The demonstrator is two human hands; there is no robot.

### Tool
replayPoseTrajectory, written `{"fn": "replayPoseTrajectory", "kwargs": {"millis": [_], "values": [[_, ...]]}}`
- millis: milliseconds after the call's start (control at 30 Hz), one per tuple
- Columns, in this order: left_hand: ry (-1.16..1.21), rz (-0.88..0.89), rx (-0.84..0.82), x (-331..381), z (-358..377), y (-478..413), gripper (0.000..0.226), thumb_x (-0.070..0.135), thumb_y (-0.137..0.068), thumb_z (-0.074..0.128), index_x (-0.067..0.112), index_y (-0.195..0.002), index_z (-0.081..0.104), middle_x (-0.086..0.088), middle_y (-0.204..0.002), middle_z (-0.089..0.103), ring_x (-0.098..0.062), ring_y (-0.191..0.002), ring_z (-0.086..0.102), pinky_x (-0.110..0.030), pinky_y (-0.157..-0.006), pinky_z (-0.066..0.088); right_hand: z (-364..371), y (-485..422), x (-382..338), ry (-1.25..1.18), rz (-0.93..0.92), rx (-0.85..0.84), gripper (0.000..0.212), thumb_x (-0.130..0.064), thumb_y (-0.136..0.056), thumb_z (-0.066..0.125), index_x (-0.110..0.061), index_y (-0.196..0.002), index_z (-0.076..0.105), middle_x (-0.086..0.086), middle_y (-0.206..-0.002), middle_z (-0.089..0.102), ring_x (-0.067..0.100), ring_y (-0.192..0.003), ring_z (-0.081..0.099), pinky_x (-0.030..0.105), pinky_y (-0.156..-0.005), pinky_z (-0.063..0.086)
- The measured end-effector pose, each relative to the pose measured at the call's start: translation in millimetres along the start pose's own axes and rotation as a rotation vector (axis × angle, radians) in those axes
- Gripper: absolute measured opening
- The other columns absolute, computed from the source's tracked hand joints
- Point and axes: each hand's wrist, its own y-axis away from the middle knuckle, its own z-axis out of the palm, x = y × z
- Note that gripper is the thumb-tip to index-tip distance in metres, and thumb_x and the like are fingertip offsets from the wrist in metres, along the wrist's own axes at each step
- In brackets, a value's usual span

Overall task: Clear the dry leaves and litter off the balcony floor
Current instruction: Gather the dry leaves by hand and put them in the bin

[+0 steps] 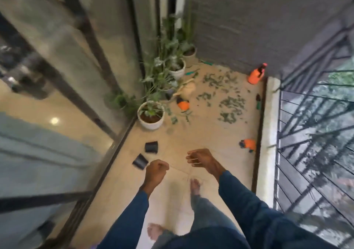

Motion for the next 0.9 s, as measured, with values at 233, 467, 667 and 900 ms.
{"fn": "replayPoseTrajectory", "kwargs": {"millis": [233,467,667,900], "values": [[-0.108,0.048,-0.131,147,103,-48,0.028,0.003,-0.093,0.059,0.017,-0.073,0.072,-0.005,-0.083,0.076,-0.02,-0.063,0.066,-0.03,-0.064,0.046,-145,-41,-29,-0.203,0.044,0.168,0.019,-0.01,-0.095,0.064,0.001,-0.106,0.074,0.013,-0.089,0.076,0.027,-0.078,0.07,0.03,-0.066,0.057],[-0.185,0.076,-0.191,254,187,-105,0.024,0.009,-0.098,0.057,0.011,-0.082,0.075,-0.003,-0.083,0.076,-0.013,-0.059,0.065,-0.024,-0.054,0.048,-253,-76,-78,-0.333,0.018,0.219,0.015,-0.006,-0.094,0.059,-0.002,-0.1,0.073,0.018,-0.095,0.074,0.028,-0.082,0.067,0.03,-0.066,0.056],[-0.254,0.073,-0.217,317,227,-148,0.023,0.008,-0.096,0.053,0.009,-0.09,0.075,-0.009,-0.092,0.078,-0.018,-0.066,0.066,-0.025,-0.058,0.048,-314,-120,-110,-0.376,-0.002,0.243,0.019,-0.007,-0.097,0.058,-0.003,-0.109,0.072,0.017,-0.103,0.076,0.027,-0.088,0.071,0.034,-0.077,0.06],[-0.35,0.083,-0.242,382,278,-231,0.026,0.003,-0.093,0.052,0.013,-0.078,0.071,-0.017,-0.09,0.076,-0.023,-0.069,0.065,-0.023,-0.054,0.045,-378,-180,-153,-0.371,-0.001,0.244,0.021,-0.009,-0.097,0.058,0.001,-0.108,0.072,0.017,-0.094,0.075,0.023,-0.074,0.071,0.029,-0.063,0.058]]}}
